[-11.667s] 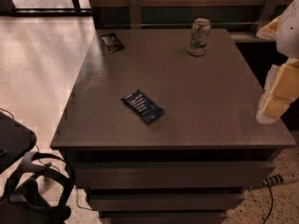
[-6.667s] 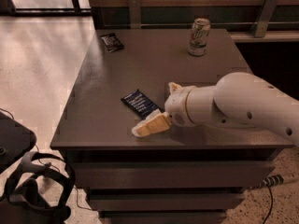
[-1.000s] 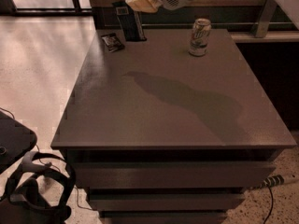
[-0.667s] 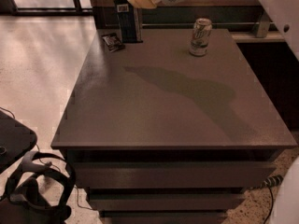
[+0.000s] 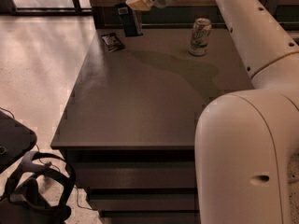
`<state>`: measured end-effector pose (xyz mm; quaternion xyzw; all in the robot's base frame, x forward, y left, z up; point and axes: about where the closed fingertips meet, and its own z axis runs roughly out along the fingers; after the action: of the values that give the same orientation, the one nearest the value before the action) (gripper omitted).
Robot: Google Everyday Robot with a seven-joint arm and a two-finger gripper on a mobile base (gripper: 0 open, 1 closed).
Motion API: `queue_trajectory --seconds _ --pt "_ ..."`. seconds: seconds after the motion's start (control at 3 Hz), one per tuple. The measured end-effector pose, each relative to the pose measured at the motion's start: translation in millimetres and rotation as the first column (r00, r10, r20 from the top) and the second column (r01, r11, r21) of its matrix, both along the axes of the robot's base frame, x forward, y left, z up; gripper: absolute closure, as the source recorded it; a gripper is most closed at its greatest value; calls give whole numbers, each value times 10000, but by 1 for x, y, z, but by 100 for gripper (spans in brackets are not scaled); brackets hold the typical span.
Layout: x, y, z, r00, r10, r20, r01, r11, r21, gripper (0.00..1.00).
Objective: Move rxbar blueberry near rxbar chocolate
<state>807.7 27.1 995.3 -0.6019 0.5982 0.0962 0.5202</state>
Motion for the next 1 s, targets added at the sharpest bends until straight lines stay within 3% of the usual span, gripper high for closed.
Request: queue_trajectory --seconds 0.33,1.0 --pt "23 1 -13 9999 -144 40 144 9998 118 100" --pt "26 7 -17 10000 -76 -2 76 9999 130 51"
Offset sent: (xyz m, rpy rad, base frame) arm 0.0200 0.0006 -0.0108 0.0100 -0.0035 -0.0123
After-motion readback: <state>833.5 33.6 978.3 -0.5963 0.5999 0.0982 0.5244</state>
